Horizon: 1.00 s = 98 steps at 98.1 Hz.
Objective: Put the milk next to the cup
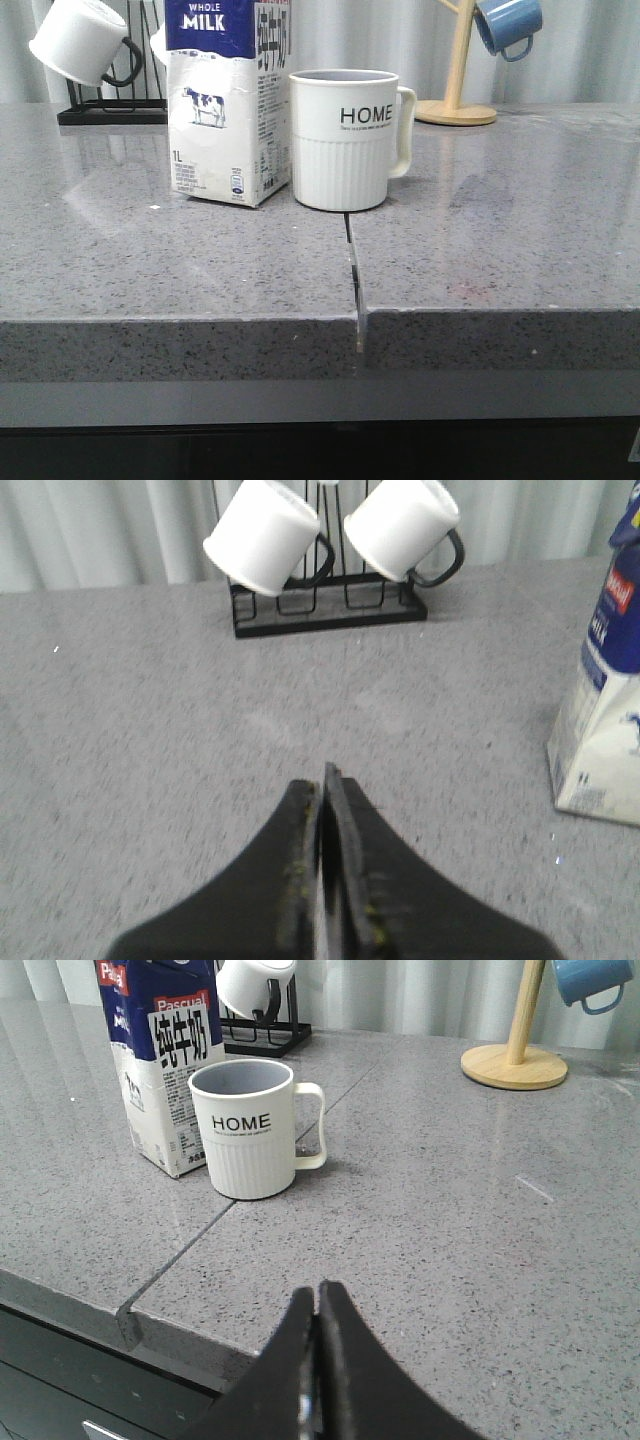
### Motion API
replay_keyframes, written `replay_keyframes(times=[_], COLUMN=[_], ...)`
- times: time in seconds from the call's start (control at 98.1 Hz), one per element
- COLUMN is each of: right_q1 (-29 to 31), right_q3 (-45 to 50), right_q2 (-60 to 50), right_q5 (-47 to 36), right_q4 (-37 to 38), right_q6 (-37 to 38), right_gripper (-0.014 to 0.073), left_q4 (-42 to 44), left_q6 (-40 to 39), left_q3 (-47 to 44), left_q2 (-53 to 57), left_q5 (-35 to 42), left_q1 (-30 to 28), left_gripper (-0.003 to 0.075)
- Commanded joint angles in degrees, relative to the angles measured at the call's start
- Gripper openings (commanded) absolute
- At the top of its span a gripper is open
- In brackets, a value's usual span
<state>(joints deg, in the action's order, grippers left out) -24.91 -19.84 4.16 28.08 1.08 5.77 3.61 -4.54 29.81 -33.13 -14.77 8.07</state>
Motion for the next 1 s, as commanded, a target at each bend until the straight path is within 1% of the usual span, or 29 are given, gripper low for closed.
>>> replay_keyframes(times=[0.0, 0.316, 0.449, 0.693, 0.897, 0.989], right_q1=[-0.06, -0.06, -0.06, -0.06, -0.06, -0.06], right_q3=[-1.25, -1.25, -1.25, -1.25, -1.25, -1.25], right_q2=[0.69, 0.69, 0.69, 0.69, 0.69, 0.69], right_q5=[-4.25, -4.25, -4.25, -4.25, -4.25, -4.25], right_q4=[-0.06, -0.06, -0.06, -0.06, -0.06, -0.06], right_q6=[-0.39, -0.39, -0.39, -0.39, -0.39, -0.39], right_gripper=[-0.0018, -0.0018, -0.0018, -0.0018, -0.0018, -0.0018], left_q4=[0.18, -1.94, -1.93, -1.6, -1.6, -1.6], left_q6=[-0.65, -0.78, -0.78, -0.78, -0.68, -0.68], left_q3=[0.07, -5.92, -7.59, -11.81, -17.39, -20.09], left_q2=[3.47, 17.34, 21.55, 27.32, 30.8, 31.38], left_q5=[1.05, -0.45, -1.79, -1.68, 0.12, 3.92], left_q1=[-0.65, -0.93, -0.93, -0.93, -0.93, -0.93], left_gripper=[-0.0021, -0.0021, -0.0021, -0.0021, -0.0021, -0.0021])
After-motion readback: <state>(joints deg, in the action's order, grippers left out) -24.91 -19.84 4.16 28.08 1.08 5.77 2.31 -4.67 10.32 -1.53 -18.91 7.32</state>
